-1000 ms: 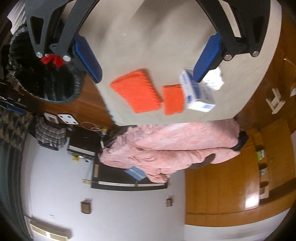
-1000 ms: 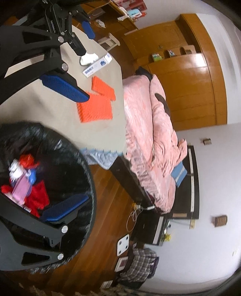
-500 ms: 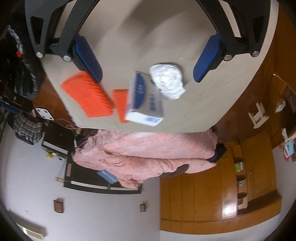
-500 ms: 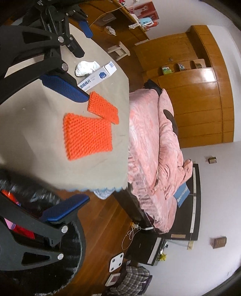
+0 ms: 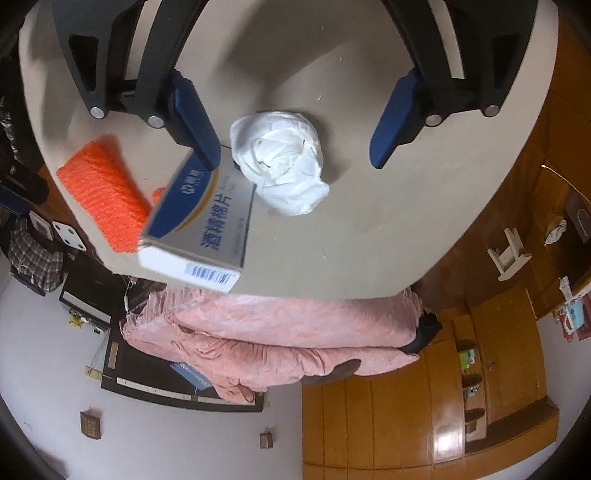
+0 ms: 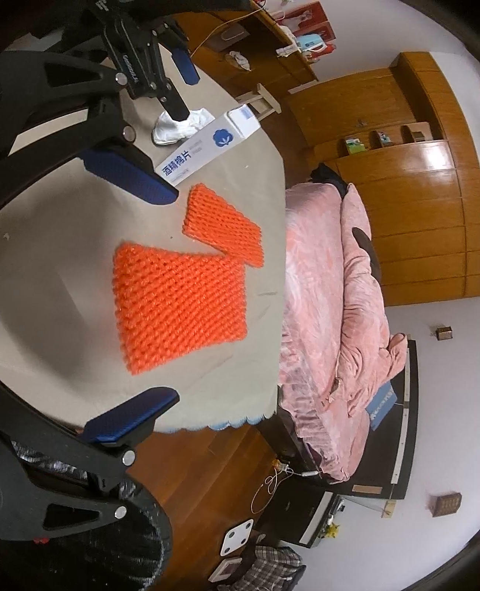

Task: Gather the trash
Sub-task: 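Grasp the crumpled white cloth with the left tool, then grasp the white cotton-pad box with the right tool while the left tool holds the cloth, then carry the white cloth and cotton-pad box over the black bin and open both tools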

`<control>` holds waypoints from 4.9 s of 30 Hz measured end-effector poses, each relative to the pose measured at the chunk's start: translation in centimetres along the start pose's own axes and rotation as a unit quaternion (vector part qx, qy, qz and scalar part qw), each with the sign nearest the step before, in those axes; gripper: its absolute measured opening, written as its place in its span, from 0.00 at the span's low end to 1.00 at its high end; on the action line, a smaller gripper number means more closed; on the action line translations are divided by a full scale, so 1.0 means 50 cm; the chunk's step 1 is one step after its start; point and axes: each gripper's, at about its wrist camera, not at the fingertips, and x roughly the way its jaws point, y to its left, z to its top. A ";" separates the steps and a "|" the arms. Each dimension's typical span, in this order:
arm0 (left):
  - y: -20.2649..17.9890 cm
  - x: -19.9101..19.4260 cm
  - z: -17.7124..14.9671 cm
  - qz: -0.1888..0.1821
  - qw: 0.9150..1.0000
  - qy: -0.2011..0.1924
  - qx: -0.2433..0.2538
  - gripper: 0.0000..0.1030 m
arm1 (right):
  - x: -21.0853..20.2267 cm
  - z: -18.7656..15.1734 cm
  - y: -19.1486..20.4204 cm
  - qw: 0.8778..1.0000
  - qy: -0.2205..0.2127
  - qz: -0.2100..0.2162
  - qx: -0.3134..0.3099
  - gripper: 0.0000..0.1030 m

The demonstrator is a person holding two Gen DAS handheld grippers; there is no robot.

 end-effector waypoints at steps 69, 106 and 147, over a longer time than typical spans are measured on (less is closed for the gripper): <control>0.128 -0.052 -0.003 -0.006 0.999 -0.014 -0.031 0.23 | 0.081 0.026 0.223 0.991 0.002 0.108 -0.083 0.93; 0.032 -0.126 0.042 -0.035 0.998 -0.049 -0.011 0.23 | -0.043 0.057 0.171 0.991 -0.020 0.116 -0.068 0.28; -0.449 -0.349 -0.005 -0.217 0.965 -0.091 0.113 0.23 | -0.427 -0.082 -0.250 0.993 -0.089 -0.078 0.030 0.28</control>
